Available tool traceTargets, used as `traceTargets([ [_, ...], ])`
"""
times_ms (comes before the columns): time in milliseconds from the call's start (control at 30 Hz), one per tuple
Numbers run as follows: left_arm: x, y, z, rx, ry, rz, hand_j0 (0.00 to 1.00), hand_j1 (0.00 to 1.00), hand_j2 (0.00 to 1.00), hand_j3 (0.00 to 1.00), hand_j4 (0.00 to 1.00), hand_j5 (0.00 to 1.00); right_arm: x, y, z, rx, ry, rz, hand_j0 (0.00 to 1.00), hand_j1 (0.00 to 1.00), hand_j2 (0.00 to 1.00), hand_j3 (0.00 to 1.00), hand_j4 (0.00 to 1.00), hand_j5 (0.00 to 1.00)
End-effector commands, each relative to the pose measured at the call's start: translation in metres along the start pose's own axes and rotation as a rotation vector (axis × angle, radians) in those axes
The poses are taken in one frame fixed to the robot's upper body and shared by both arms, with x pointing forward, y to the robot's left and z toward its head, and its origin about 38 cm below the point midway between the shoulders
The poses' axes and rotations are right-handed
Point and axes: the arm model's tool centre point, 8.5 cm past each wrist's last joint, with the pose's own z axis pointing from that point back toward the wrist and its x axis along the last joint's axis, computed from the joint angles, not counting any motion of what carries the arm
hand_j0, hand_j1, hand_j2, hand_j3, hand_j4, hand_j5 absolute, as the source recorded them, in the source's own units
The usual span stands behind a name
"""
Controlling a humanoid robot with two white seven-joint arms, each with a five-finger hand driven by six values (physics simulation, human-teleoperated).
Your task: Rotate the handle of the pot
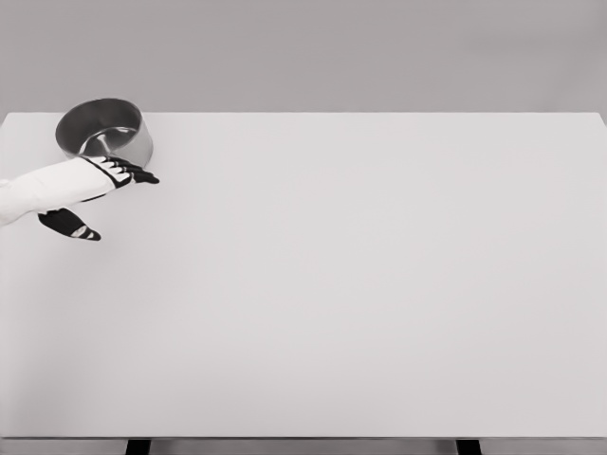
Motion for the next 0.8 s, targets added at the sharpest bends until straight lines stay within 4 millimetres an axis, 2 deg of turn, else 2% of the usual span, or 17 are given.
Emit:
traceTargets([
  [0, 0.0, 0.0, 0.0, 0.002, -0.002, 0.003, 1.0, 1.0, 1.0, 1.0, 1.0, 1.0, 0.001, 0.0, 0.0, 0.001, 0.001, 0.013, 1.0, 1.0, 1.0, 1.0, 1.0, 1.0],
  [67, 0.0, 0.001, 0.0, 0.003, 0.0, 0.004, 1.0, 1.0, 1.0, 1.0, 1.0, 1.0, 0.0, -0.001, 0.0, -0.001, 0.002, -0.006, 1.0, 1.0, 1.0, 1.0, 1.0, 1.0],
  [133, -0.002, 0.002, 0.001, 0.004, 0.006, 0.003, 1.0, 1.0, 1.0, 1.0, 1.0, 1.0, -0.014, 0.013, -0.002, 0.021, 0.023, -0.018, 1.0, 1.0, 1.0, 1.0, 1.0, 1.0],
  [300, -0.001, 0.008, -0.001, 0.019, 0.003, -0.004, 1.0, 1.0, 1.0, 1.0, 1.0, 1.0, -0.013, 0.012, -0.002, 0.02, 0.019, -0.017, 1.0, 1.0, 1.0, 1.0, 1.0, 1.0],
  [400, -0.003, 0.026, -0.006, 0.053, 0.004, -0.024, 1.0, 1.0, 1.0, 1.0, 1.0, 1.0, -0.013, 0.012, -0.002, 0.02, 0.021, -0.016, 1.0, 1.0, 1.0, 1.0, 1.0, 1.0],
  [433, -0.009, 0.032, -0.012, 0.072, 0.014, -0.007, 1.0, 1.0, 1.0, 1.0, 1.0, 1.0, -0.013, 0.012, -0.002, 0.02, 0.019, -0.016, 1.0, 1.0, 1.0, 1.0, 1.0, 1.0],
  [467, -0.007, 0.029, -0.025, 0.085, 0.002, 0.016, 1.0, 1.0, 1.0, 1.0, 1.0, 1.0, -0.013, 0.012, -0.002, 0.02, 0.019, -0.016, 1.0, 1.0, 1.0, 1.0, 1.0, 1.0],
  [500, -0.003, 0.023, -0.062, 0.066, 0.009, 0.01, 1.0, 1.0, 1.0, 1.0, 1.0, 1.0, -0.013, 0.012, -0.002, 0.02, 0.019, -0.016, 1.0, 1.0, 1.0, 1.0, 1.0, 1.0],
  [533, -0.004, 0.022, -0.07, 0.051, 0.025, -0.008, 1.0, 1.0, 1.0, 1.0, 1.0, 1.0, -0.013, 0.012, -0.002, 0.02, 0.02, -0.018, 1.0, 1.0, 1.0, 1.0, 1.0, 1.0],
  [600, -0.006, 0.03, -0.071, 0.087, -0.016, 0.053, 1.0, 1.0, 1.0, 1.0, 1.0, 1.0, -0.013, 0.012, -0.002, 0.02, 0.019, -0.016, 1.0, 1.0, 1.0, 1.0, 1.0, 1.0],
  [633, -0.011, 0.034, -0.063, 0.078, -0.026, 0.071, 1.0, 1.0, 1.0, 1.0, 1.0, 1.0, -0.013, 0.012, -0.002, 0.02, 0.019, -0.016, 1.0, 1.0, 1.0, 1.0, 1.0, 1.0],
  [700, -0.024, 0.025, -0.04, 0.031, -0.002, 0.093, 1.0, 1.0, 1.0, 1.0, 1.0, 1.0, -0.013, 0.012, -0.002, 0.02, 0.019, -0.016, 1.0, 1.0, 1.0, 1.0, 1.0, 1.0],
  [767, -0.04, 0.016, -0.03, 0.004, 0.047, 0.113, 1.0, 1.0, 1.0, 1.0, 1.0, 1.0, -0.013, 0.012, -0.002, 0.02, 0.019, -0.016, 1.0, 1.0, 1.0, 1.0, 1.0, 1.0],
])
